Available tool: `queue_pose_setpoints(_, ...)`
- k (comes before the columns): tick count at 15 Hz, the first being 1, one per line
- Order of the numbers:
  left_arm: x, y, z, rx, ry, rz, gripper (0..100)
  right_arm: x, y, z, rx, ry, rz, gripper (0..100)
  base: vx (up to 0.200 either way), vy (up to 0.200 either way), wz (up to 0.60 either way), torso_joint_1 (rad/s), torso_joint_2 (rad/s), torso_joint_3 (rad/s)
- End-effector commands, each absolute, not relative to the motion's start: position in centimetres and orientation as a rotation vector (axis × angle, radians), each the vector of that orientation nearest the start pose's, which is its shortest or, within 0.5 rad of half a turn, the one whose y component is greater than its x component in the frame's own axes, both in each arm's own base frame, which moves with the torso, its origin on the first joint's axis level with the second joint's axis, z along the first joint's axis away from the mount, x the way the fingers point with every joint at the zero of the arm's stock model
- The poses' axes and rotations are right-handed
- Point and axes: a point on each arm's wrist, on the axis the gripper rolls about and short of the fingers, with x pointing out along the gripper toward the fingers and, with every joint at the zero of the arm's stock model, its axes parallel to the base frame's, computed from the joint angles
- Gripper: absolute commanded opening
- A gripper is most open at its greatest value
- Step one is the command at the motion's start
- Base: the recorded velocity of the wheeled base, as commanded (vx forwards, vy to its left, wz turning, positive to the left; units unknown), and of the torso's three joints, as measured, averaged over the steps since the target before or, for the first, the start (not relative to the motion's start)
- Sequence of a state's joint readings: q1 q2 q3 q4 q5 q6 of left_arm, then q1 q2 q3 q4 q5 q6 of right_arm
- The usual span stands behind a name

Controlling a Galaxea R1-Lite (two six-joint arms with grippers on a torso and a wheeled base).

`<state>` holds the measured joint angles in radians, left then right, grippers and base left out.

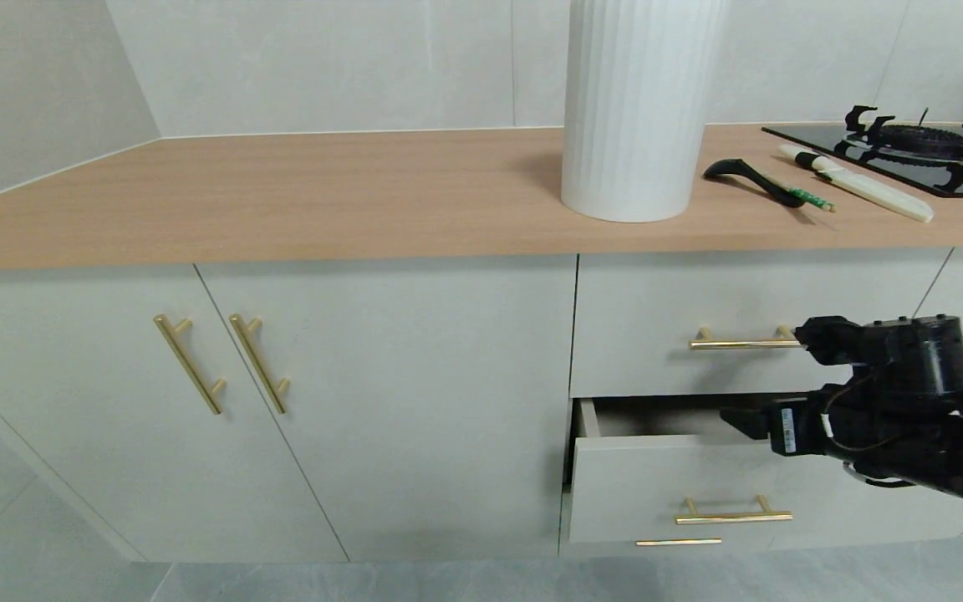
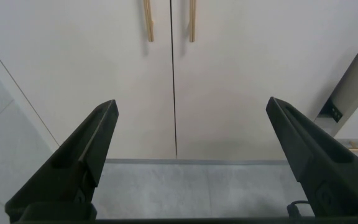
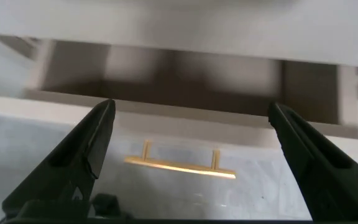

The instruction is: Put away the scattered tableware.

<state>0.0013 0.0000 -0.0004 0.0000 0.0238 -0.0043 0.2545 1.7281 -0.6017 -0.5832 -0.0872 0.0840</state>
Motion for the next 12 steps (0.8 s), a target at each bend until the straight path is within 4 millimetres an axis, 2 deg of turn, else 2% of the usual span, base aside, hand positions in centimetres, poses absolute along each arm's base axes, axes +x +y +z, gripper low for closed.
queue_pose_setpoints(1,-2.3,0.1,7.5,-0.005,0.0,0.026,100,28.2,8.1,8.2,-0.045,0.615,0.137,100,0.0,0.0,0.0,0.0,0.0,0.0)
queue_pose_setpoints(7,-2.3,0.1,7.5,-0.005,0.0,0.026,100,28.9,8.3,6.8,-0.041,0.563,0.12,100,0.0,0.0,0.0,0.0,0.0,0.0)
queue_pose_setpoints(12,-2.3,0.1,7.5,-0.005,0.0,0.026,100,28.0,7.9,8.0,-0.039,0.553,0.119,100,0.0,0.0,0.0,0.0,0.0,0.0)
